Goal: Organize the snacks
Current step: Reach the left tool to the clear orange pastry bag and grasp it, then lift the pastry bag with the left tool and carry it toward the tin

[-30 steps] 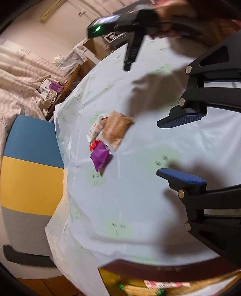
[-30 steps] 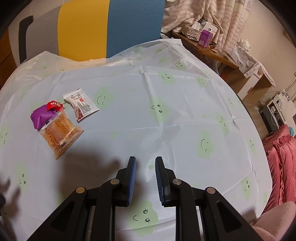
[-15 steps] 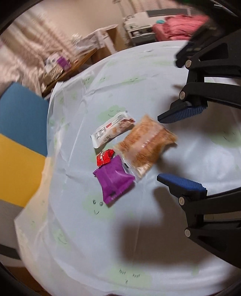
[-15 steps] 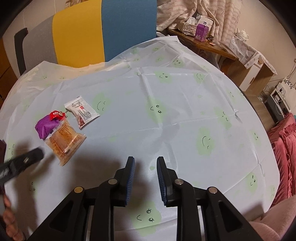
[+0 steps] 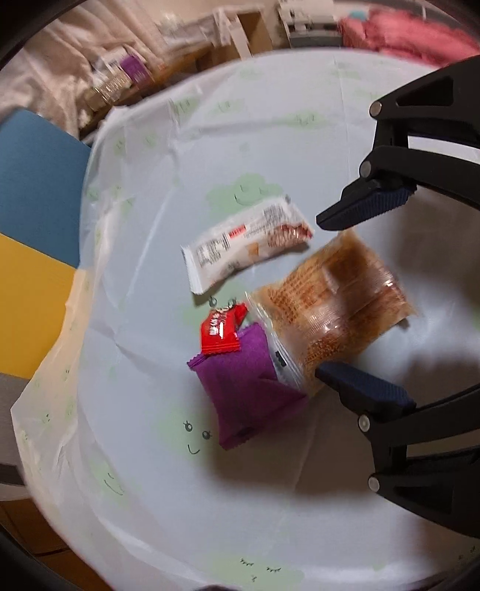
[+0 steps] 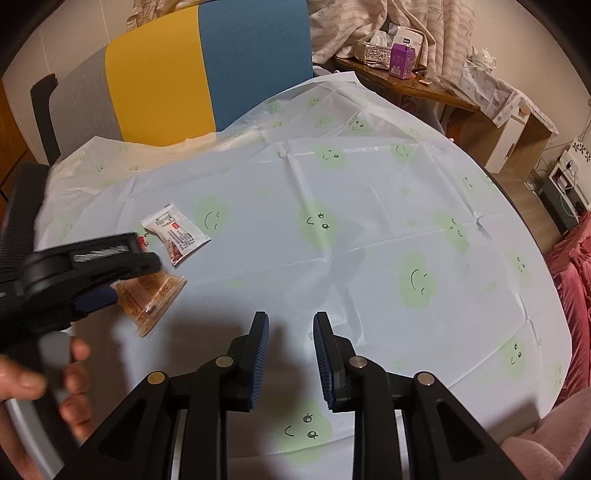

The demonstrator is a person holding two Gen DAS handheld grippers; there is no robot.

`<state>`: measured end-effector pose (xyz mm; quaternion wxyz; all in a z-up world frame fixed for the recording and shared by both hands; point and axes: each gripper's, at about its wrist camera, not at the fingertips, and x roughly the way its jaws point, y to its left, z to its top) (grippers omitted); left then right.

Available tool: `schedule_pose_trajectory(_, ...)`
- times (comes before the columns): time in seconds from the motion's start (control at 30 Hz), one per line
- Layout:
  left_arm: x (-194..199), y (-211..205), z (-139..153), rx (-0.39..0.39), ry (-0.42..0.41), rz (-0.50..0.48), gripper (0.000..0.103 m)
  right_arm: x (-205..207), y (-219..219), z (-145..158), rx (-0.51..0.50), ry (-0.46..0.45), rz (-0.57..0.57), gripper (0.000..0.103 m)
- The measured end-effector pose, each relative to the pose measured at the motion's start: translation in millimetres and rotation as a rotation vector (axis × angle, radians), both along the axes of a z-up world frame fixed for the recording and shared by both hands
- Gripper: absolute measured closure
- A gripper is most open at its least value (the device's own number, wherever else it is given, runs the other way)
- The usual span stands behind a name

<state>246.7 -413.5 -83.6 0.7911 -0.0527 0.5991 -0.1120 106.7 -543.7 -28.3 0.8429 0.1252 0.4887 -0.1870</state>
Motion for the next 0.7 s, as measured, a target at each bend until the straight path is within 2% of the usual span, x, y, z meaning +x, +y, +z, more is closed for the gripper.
schedule_pose_trajectory(0.07, -3, -1, -2, 0.015, -0.031, -0.01, 0.026, -1, -1, 1, 0.009, -0.008, -0.004, 0.078)
schedule_pose_trajectory(0.1, -6, -1, -2, 0.016, -0.049, -0.032, 0.03, -1, -2, 1, 0.012, -0.009, -0.006, 0.078)
schedule_pose_trajectory(0.17, -13, -1, 0, 0.012, -0.089, -0.098, 0.039, -1, -3, 1, 0.019, -0.008, -0.007, 0.078)
schedule_pose_trajectory(0.23, -25, 0, 3, 0.037, -0.145, -0.196, 0.043, 0, -1, 0, 0.018, -0.003, -0.001, 0.078)
schedule_pose_trajectory(0.37, -53, 22, 2, 0.009, -0.192, -0.379, 0.044, -1, 1, 0, 0.008, 0.0, 0.007, 0.078)
schedule_pose_trajectory(0.5, -89, 58, 3, 0.004, -0.245, -0.513, 0.044, 1, 1, -4, 0.0, 0.018, 0.007, 0.078)
schedule_pose_trajectory(0.7, -126, 128, 4, -0.066, -0.239, -0.564, 0.043, 6, 9, -13, -0.025, 0.066, 0.042, 0.078)
